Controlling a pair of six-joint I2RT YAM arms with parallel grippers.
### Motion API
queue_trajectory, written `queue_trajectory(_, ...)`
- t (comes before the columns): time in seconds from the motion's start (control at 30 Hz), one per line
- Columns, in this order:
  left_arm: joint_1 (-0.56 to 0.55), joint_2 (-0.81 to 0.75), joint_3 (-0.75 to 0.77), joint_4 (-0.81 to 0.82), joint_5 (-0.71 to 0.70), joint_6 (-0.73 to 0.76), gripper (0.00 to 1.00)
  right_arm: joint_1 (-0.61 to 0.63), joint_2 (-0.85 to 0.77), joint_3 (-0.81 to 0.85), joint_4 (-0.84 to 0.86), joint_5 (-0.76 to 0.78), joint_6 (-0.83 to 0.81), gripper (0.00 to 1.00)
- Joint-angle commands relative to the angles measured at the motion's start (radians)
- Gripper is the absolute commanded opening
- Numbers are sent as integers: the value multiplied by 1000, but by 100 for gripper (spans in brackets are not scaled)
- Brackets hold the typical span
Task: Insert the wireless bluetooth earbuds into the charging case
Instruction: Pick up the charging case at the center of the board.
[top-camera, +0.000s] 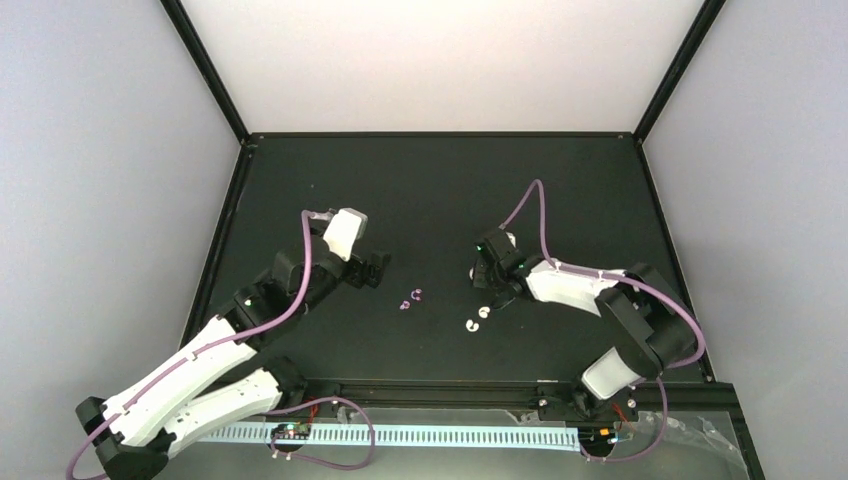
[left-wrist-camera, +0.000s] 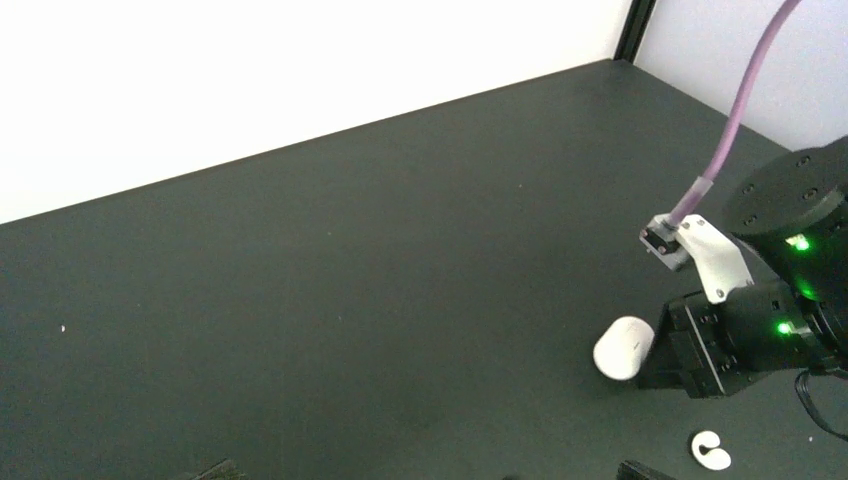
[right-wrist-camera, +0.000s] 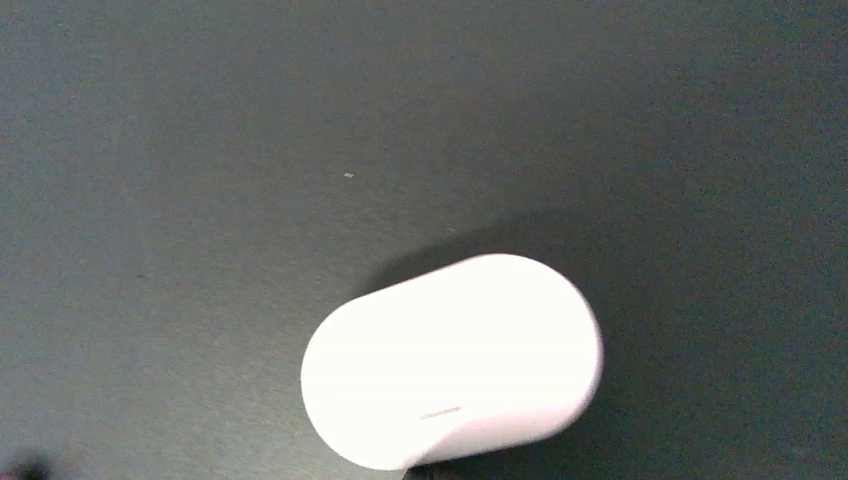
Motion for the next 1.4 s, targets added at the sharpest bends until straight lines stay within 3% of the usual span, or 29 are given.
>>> queue_trajectory(0.0, 4, 17, 4, -6, -16, 22, 99, 12, 54, 57, 40, -74, -17, 1)
queue_trajectory(0.27, 4, 33, 7, -3, -13, 24, 99, 11, 79, 170, 44, -121, -137, 5)
queue_trajectory(0.33, 4, 32, 7, -7, -19, 27, 99, 11, -7, 149, 48, -111, -189, 18)
queue_trajectory(0.43, 4, 27, 7, -4, -25, 31, 99, -4, -113, 123, 15, -49, -265, 55)
queue_trajectory(0.47, 4, 27, 8, -1, -23, 32, 99, -22, -129, 122, 1, -46, -280, 63)
queue_trajectory(0.57, 4, 34, 11, 2, -16, 34, 99, -105, -123, 129, -30, -84, -306, 79)
queue_trajectory(0.8, 4, 41, 9, -7, -15, 34, 99, -167, 1, 164, 7, -242, -349, 99)
queue_trajectory(1.2, 4, 36, 9, -7, -17, 39, 99, -159, 68, 146, 11, -389, -380, 99)
queue_trajectory(1.37, 4, 36, 10, -4, -12, 39, 99, -129, 53, 125, -45, -385, -402, 90)
